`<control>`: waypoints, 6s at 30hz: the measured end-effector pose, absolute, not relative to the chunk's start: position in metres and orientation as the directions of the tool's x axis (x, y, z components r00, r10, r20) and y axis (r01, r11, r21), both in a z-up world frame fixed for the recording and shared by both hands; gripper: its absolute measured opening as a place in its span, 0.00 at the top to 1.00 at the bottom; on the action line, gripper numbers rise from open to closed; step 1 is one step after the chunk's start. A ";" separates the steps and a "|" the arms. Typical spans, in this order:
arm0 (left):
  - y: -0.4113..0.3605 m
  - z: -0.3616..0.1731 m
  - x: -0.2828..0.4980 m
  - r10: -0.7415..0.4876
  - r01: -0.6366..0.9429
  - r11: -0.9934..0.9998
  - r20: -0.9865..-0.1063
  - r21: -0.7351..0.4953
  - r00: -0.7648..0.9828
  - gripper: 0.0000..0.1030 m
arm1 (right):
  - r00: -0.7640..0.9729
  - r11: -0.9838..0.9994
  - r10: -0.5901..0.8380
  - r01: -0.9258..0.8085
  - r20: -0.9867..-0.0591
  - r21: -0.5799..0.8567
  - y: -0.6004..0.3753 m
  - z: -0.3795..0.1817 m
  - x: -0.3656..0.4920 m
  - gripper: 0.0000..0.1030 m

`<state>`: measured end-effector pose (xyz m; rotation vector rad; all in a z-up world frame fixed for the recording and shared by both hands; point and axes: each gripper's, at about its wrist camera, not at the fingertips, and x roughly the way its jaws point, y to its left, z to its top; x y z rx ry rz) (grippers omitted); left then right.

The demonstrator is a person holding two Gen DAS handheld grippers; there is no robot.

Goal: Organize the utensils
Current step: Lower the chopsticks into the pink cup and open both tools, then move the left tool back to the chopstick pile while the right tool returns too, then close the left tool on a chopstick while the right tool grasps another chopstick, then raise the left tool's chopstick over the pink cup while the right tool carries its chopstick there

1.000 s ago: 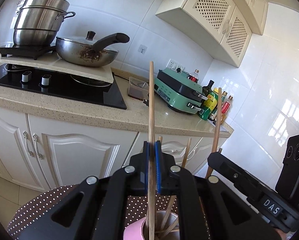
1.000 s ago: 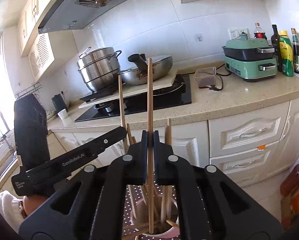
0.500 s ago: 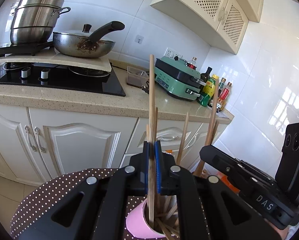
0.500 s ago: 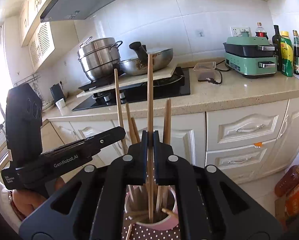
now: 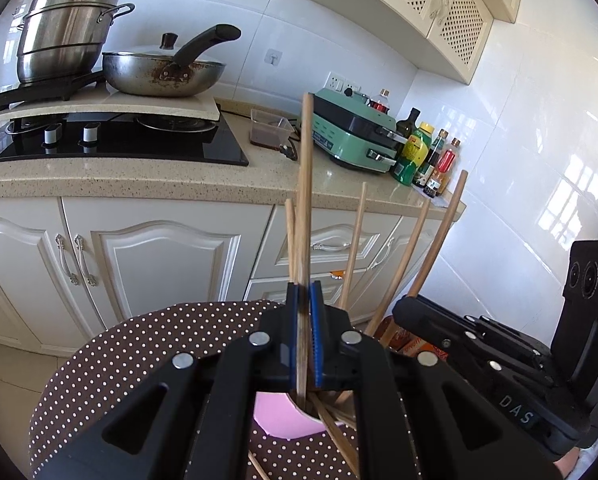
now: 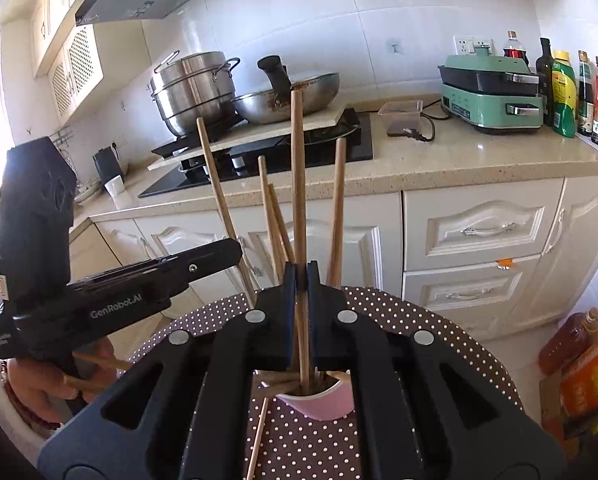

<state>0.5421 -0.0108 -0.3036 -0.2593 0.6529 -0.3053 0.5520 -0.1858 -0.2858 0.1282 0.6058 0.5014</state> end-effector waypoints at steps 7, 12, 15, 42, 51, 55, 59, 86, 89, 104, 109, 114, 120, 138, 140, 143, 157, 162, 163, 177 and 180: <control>-0.010 -0.295 0.531 -0.337 0.197 0.936 -0.573 -0.293 0.747 0.79 | 0.710 0.887 0.461 -0.389 -0.531 0.251 -0.182 -0.282 0.545 0.93; -0.003 -0.284 0.522 -0.318 0.176 0.940 -0.567 -0.291 0.760 0.76 | 0.720 0.894 0.448 -0.373 -0.530 0.250 -0.182 -0.274 0.539 0.93; 0.003 -0.276 0.516 -0.304 0.160 0.943 -0.560 -0.291 0.771 0.72 | 0.728 0.897 0.441 -0.368 -0.525 0.243 -0.181 -0.268 0.534 0.91; 0.028 -0.293 0.416 -0.239 0.021 0.953 -0.710 -0.301 0.663 0.62 | 0.745 0.938 0.347 -0.277 -0.570 0.208 -0.190 -0.257 0.437 0.57; 0.004 -0.373 0.409 -0.289 -0.079 0.935 -0.872 -0.345 0.395 0.62 | 0.648 0.951 0.306 -0.242 -0.698 0.193 -0.194 -0.301 0.416 0.57; -0.008 -0.404 0.408 -0.274 -0.105 0.943 -0.914 -0.317 0.299 0.62 | 0.584 0.953 0.299 -0.231 -0.755 0.198 -0.196 -0.327 0.418 0.57; -0.013 -0.423 0.412 -0.248 -0.125 0.951 -0.937 -0.284 0.246 0.62 | 0.542 0.950 0.301 -0.238 -0.785 0.199 -0.197 -0.342 0.420 0.57; -0.105 -0.457 0.454 0.039 -0.032 0.999 -0.976 0.033 0.216 0.90 | 0.386 0.921 0.352 -0.308 -0.853 0.241 -0.181 -0.381 0.464 0.57; -0.103 -0.459 0.455 -0.001 -0.038 0.999 -0.978 -0.009 0.211 0.94 | 0.370 0.919 0.349 -0.317 -0.861 0.236 -0.178 -0.385 0.466 0.57; -0.047 -0.461 0.497 -0.130 -0.108 0.981 -0.957 -0.162 0.258 0.95 | 0.228 0.896 0.359 -0.357 -0.905 0.265 -0.139 -0.413 0.487 0.57; -0.018 -0.470 0.513 -0.150 -0.108 0.978 -0.962 -0.178 0.229 0.95 | 0.203 0.894 0.338 -0.375 -0.919 0.246 -0.121 -0.418 0.496 0.57; -0.019 -0.476 0.517 -0.169 -0.127 0.972 -0.965 -0.197 0.203 0.95 | 0.173 0.901 0.301 -0.374 -0.938 0.220 -0.109 -0.427 0.506 0.66; 0.002 -0.479 0.513 -0.163 -0.139 0.972 -0.972 -0.187 0.166 0.94 | 0.148 0.898 0.253 -0.404 -0.956 0.175 -0.096 -0.429 0.514 0.71; -0.002 -0.472 0.506 -0.159 -0.111 0.977 -0.968 -0.182 0.193 0.94 | 0.074 0.885 0.121 -0.459 -0.990 0.074 -0.049 -0.436 0.546 0.83; -0.002 -0.471 0.503 -0.149 -0.098 0.980 -0.968 -0.171 0.201 0.94 | 0.093 0.888 0.109 -0.457 -0.990 0.054 -0.050 -0.437 0.551 0.92; -0.003 -0.471 0.500 -0.148 -0.097 0.980 -0.967 -0.171 0.209 0.95 | 0.088 0.897 0.147 -0.432 -0.985 0.095 -0.060 -0.442 0.552 0.94; 0.001 -0.455 0.474 -0.166 -0.088 0.977 -0.950 -0.195 0.265 0.95 | 0.092 0.900 0.322 -0.340 -0.942 0.275 -0.102 -0.443 0.535 0.95; 0.004 -0.430 0.460 -0.210 -0.061 0.968 -0.916 -0.244 0.342 0.95 | 0.142 0.893 0.376 -0.320 -0.916 0.317 -0.121 -0.421 0.518 0.95; 0.004 -0.422 0.455 -0.223 -0.050 0.965 -0.903 -0.259 0.368 0.95 | 0.154 0.892 0.384 -0.319 -0.911 0.322 -0.125 -0.416 0.512 0.95; 0.001 -0.328 0.410 -0.334 0.112 0.936 -0.743 -0.334 0.580 0.95 | 0.387 0.875 0.475 -0.303 -0.790 0.377 -0.169 -0.325 0.458 0.95; 0.002 -0.309 0.408 -0.346 0.130 0.931 -0.708 -0.342 0.615 0.95 | 0.455 0.876 0.479 -0.298 -0.751 0.378 -0.174 -0.304 0.453 0.95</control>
